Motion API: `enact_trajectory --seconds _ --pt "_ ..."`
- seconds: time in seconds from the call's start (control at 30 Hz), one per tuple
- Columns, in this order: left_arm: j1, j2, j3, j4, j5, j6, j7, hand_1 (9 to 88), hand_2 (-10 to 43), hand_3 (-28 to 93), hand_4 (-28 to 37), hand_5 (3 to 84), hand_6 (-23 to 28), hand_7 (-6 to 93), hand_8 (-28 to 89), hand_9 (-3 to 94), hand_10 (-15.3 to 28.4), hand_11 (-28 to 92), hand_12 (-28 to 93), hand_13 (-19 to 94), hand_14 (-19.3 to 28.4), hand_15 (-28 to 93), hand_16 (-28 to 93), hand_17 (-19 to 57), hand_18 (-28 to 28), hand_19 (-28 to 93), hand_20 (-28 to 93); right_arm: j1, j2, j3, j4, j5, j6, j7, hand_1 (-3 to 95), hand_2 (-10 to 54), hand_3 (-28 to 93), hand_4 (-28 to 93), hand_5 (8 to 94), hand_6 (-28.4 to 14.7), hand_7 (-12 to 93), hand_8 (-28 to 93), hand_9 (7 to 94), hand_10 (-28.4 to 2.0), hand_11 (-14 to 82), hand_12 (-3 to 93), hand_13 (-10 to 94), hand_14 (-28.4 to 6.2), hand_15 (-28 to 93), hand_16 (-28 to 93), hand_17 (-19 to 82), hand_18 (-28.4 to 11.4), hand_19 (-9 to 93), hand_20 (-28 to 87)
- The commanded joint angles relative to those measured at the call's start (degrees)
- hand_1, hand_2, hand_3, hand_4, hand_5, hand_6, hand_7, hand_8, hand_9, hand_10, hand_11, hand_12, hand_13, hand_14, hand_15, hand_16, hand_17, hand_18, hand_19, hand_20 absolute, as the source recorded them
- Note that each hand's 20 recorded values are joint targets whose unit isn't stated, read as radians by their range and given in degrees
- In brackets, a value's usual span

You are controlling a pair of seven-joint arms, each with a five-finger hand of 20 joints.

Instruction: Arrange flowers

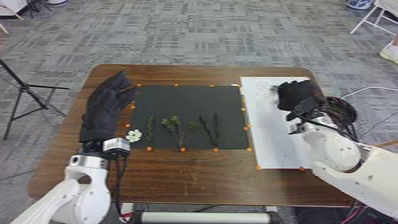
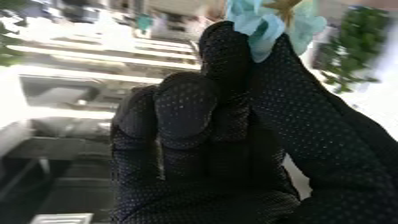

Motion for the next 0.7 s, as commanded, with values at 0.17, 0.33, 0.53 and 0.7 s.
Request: enact_trajectory --seconds 0.17,0.33,0.53,0.7 --pt "-4.86 1.73 2.19 0.55 -0.11 -0.99 0.78 29.2 -3.2 70 -23.3 31.8 1.9 24.6 -10 26.8 12.2 29 20 24 14.5 38 5 -7.9 20.0 41 18 15.79 -19.89 -10.57 3.98 1.09 1.21 -2.51 48.5 -9.5 84 -26 72.1 1.9 45 6 82.7 -5.1 24.3 54.3 69 -4.8 67 41 32 -19.0 83 49" --pt "-6.87 2.25 2.93 0.85 -0.11 -1.17 1.25 29.1 -3.2 70 -23.3 31.9 1.9 24.5 -10 26.9 12.2 29 20 24 14.4 38 5 -7.9 20.0 41 18 17.25 -25.24 -14.11 7.56 2.16 0.01 -3.08 48.5 -9.5 84 -26 72.1 1.9 45 6 82.7 -5.1 24.3 54.2 69 -4.8 68 41 31 -18.9 83 49" --pt "-11.30 2.27 5.40 2.19 -0.11 -1.74 1.41 29.1 -3.1 70 -23.3 32.1 1.9 24.7 -10 27.0 12.2 29 20 24 14.5 38 5 -8.0 20.1 41 18 17.37 -31.94 -15.81 13.10 3.02 -1.34 -4.85 48.4 -9.5 84 -26 72.2 1.9 45 6 82.8 -5.0 24.4 54.3 69 -4.8 68 41 31 -18.9 83 49" --pt "-14.74 2.44 7.49 2.79 -0.17 -2.51 1.95 29.1 -3.2 70 -23.2 32.1 1.9 24.6 -10 27.2 12.3 29 20 25 14.6 38 5 -7.9 20.1 41 18 18.11 -36.51 -17.71 16.60 3.45 -0.03 -5.39 48.4 -9.5 84 -26 72.2 1.9 45 6 82.8 -5.0 24.3 54.3 68 -5.0 68 41 31 -18.9 83 49"
